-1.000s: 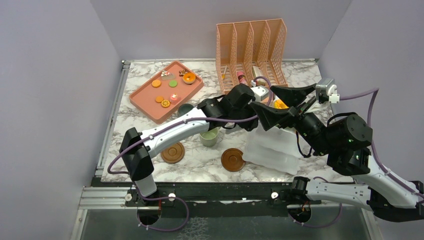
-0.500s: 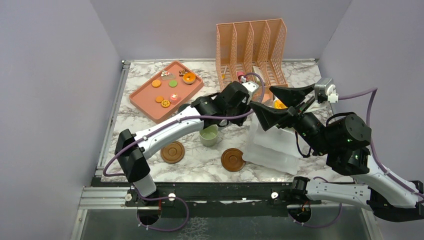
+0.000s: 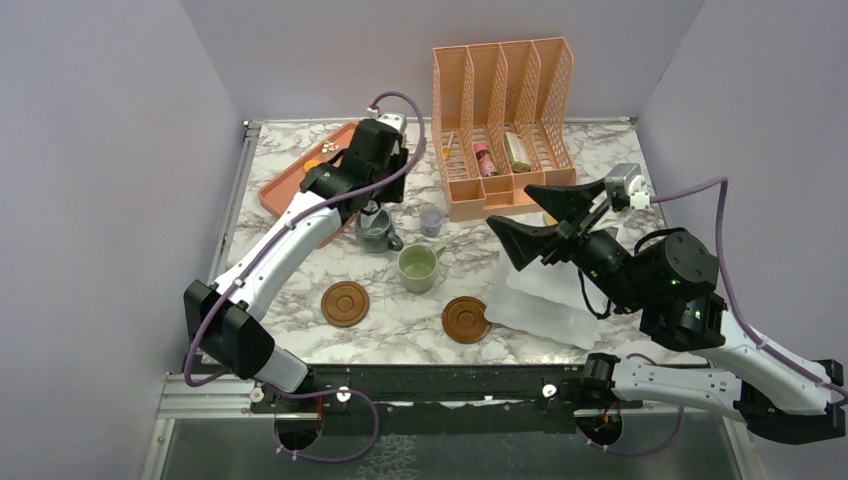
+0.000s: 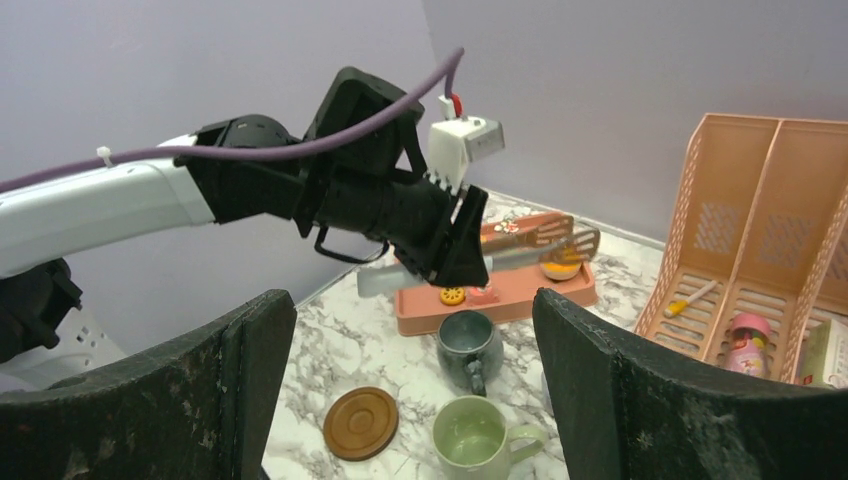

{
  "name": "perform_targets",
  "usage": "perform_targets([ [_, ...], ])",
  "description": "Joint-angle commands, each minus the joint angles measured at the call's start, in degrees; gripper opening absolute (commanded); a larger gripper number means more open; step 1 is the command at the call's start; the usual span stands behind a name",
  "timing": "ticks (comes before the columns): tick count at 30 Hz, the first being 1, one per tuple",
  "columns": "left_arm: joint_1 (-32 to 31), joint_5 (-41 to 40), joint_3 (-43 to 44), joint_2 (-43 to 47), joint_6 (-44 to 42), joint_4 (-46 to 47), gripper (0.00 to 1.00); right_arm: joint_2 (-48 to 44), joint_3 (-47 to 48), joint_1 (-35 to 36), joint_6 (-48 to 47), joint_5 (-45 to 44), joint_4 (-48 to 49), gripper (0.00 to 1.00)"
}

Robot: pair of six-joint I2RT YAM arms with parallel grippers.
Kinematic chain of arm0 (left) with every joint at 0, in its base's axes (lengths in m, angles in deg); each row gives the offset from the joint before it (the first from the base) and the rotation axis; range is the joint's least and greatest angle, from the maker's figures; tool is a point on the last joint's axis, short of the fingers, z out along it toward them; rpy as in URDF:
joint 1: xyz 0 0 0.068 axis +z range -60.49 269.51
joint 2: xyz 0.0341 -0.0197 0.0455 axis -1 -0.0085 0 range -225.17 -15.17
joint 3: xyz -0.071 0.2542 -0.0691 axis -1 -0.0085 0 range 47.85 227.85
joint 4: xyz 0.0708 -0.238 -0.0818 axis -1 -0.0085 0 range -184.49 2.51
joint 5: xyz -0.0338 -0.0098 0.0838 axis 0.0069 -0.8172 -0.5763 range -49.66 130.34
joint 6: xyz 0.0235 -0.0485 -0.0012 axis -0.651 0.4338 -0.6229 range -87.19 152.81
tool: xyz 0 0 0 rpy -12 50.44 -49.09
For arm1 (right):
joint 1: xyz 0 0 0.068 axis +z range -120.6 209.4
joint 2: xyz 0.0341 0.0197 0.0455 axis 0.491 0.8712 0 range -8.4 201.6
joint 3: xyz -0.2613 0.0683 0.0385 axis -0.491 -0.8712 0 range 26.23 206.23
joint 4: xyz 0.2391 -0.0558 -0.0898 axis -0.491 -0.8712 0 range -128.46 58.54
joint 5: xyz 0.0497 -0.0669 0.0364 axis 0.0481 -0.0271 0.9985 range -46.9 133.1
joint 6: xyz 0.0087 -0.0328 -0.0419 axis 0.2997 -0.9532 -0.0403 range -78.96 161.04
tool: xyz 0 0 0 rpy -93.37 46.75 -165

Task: Serve the afternoon tea
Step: Pick up the desert from the tray.

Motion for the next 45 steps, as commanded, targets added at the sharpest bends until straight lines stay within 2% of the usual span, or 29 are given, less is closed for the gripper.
perform_targets([
  [1,5.90,-3.58,-1.92,2.67,-0.12,-2.23,0.46,0.01,-1.41,-0.06,1.83,2.58,0.26,0.94],
  [10,18.37,-4.31,-7.96,3.60,1.20,-4.34,0.46,0.59,-2.20,-0.06,2.16,4.14,0.43,0.94],
  [19,25.09,-5.20,-12.54,3.55,1.28,-3.93,0.45,0.87,-2.02,-0.06,1.25,4.33,0.72,0.94],
  [24,26.79,-0.91,-13.15,1.75,0.07,-1.57,0.45,0.75,-2.54,-0.06,1.03,4.49,1.48,0.94],
  [30,27.76,-1.51,-12.92,-0.38,-0.24,-0.64,0.45,1.30,-1.71,-0.06,0.71,4.45,0.93,0.94],
  [35,28.86,1.44,-13.26,-2.17,-0.89,0.71,0.45,1.25,-1.75,-0.06,0.16,4.23,1.32,0.94],
  [45,29.66,0.30,-13.50,-3.98,-0.90,0.68,0.46,2.20,-1.37,-0.06,-0.41,4.23,1.48,0.94],
])
